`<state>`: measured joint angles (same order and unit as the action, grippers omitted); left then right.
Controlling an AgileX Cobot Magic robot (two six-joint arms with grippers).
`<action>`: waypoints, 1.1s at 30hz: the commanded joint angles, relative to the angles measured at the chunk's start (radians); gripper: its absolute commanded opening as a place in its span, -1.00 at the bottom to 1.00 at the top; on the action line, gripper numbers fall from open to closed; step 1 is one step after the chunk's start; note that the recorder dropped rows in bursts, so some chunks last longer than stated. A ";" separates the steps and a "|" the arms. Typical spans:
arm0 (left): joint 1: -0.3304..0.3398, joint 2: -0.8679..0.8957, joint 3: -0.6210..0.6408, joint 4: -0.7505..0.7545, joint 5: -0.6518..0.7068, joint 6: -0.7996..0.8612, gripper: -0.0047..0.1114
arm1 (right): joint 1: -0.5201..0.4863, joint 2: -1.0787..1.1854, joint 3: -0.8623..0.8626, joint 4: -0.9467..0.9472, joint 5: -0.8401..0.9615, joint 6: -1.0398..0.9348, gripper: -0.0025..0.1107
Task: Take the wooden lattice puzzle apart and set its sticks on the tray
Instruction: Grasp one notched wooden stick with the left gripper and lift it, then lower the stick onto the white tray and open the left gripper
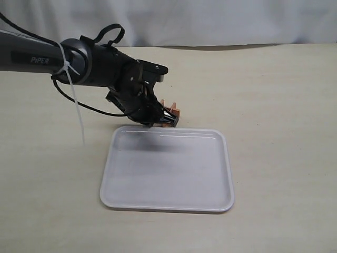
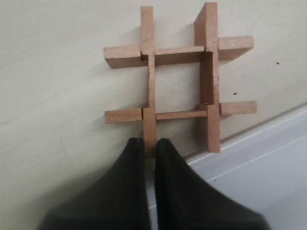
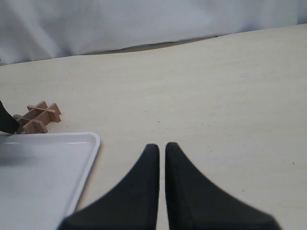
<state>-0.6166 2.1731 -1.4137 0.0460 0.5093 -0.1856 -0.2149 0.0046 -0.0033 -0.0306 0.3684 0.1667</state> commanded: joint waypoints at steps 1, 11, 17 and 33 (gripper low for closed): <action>0.002 0.001 -0.009 0.008 0.000 -0.005 -0.92 | -0.003 -0.005 0.003 -0.008 -0.004 -0.007 -0.88; 0.002 -0.179 -0.009 0.051 0.053 0.006 -0.92 | -0.003 -0.005 0.003 -0.008 -0.004 -0.007 -0.88; -0.053 -0.296 -0.007 -0.038 0.448 0.271 -0.92 | -0.003 -0.005 0.003 -0.008 -0.004 -0.007 -0.88; -0.058 -0.282 0.164 -0.210 0.444 0.396 -0.90 | -0.003 -0.005 0.003 -0.008 -0.004 -0.007 -0.88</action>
<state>-0.6735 1.8942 -1.2507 -0.1768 0.9660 0.2038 -0.2149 0.0046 -0.0033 -0.0306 0.3684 0.1667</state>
